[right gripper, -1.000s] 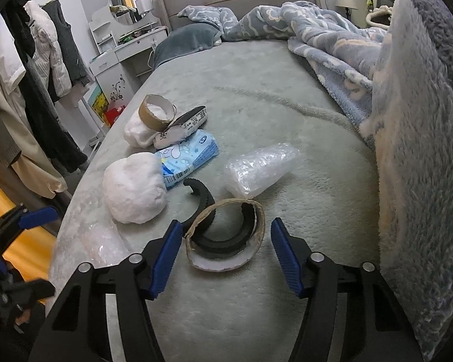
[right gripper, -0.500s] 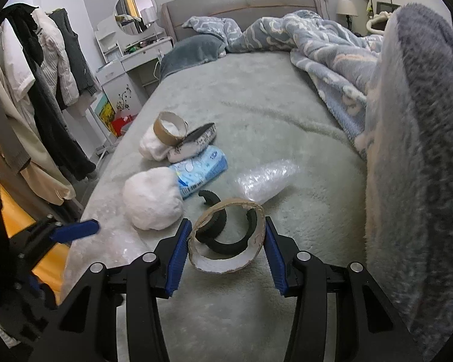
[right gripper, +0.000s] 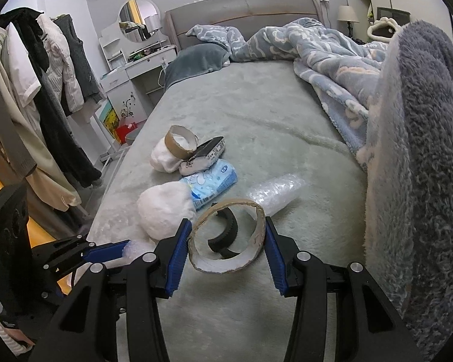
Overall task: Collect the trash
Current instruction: 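Grasp the bubble-wrap roll with the left gripper and lift it, then carry both items over the green bin and open both grippers to drop them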
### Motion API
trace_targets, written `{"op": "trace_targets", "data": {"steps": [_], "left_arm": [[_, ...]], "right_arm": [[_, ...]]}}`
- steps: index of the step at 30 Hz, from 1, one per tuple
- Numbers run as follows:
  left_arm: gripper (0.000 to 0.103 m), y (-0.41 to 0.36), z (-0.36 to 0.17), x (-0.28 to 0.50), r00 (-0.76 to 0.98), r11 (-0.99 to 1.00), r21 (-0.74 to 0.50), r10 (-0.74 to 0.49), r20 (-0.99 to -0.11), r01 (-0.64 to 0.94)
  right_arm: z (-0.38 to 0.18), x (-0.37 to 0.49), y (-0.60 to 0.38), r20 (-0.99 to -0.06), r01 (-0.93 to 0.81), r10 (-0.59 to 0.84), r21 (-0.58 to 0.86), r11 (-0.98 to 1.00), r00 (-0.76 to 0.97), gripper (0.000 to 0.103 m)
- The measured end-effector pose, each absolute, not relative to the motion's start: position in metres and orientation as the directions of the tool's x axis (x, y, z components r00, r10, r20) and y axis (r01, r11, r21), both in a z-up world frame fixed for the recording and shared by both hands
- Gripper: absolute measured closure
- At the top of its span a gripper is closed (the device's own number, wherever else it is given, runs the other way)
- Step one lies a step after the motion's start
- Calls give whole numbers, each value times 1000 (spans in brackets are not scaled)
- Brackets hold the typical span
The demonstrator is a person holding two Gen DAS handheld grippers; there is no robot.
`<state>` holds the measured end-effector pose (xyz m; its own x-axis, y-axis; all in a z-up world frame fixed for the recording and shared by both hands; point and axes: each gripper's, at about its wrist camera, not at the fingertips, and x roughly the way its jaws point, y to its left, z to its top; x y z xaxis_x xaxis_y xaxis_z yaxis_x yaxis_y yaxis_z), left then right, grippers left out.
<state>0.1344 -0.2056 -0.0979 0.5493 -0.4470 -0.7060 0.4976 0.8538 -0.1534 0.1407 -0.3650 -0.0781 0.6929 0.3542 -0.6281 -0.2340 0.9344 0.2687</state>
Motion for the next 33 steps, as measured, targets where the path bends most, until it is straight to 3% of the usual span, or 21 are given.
{"op": "trace_targets", "data": {"steps": [18,33], "left_arm": [[42,-113,-76,145,666,931,-139,-341,-663,338],[42,7,-101,158,650,983,-144,-182,-738,111]], "right_arm": [[-51,163,-298,-575,-308,424,293,905,700,55],[-45,184,-185,-578,-441,528,298,846,622,55]]}}
